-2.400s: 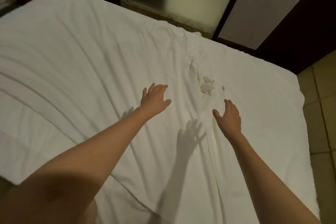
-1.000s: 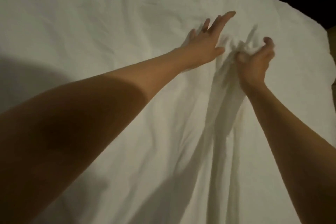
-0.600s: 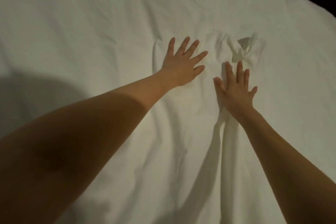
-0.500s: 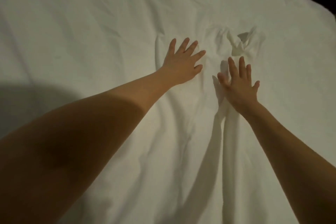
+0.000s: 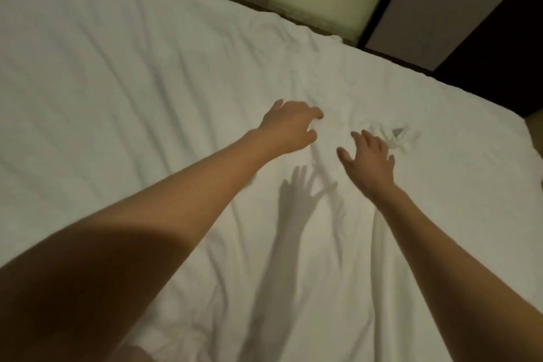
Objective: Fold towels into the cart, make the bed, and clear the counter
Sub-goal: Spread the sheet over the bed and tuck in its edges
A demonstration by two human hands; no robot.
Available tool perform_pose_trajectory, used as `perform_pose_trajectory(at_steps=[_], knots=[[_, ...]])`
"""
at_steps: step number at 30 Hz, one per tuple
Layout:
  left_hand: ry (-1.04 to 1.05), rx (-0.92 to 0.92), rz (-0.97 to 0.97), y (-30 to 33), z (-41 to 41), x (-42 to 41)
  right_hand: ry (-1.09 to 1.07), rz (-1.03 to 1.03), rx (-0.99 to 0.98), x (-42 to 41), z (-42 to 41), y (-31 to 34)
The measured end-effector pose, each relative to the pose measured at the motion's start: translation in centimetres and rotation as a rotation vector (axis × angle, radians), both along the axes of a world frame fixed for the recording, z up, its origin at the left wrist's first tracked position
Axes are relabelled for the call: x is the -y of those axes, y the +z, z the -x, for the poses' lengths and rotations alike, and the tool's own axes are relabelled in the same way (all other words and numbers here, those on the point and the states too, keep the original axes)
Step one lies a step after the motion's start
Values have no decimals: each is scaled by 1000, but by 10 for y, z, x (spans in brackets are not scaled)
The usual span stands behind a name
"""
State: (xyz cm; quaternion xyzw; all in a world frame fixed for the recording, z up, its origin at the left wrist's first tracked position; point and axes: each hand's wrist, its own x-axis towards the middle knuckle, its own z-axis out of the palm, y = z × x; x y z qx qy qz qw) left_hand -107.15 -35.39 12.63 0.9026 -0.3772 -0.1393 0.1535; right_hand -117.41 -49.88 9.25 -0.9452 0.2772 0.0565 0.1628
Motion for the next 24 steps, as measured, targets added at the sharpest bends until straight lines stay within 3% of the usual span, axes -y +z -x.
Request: perform_pose_trajectory(at_steps=[10,19,24], knots=[[180,1,-29,96,-27,-228,253,-22,51,-218,-49,75],[330,74,-16,133,-83,-570,317,-136,130,-546,-125,106],[385,58,-17,144,-118,-719,318,-226,138,-705,-178,128]])
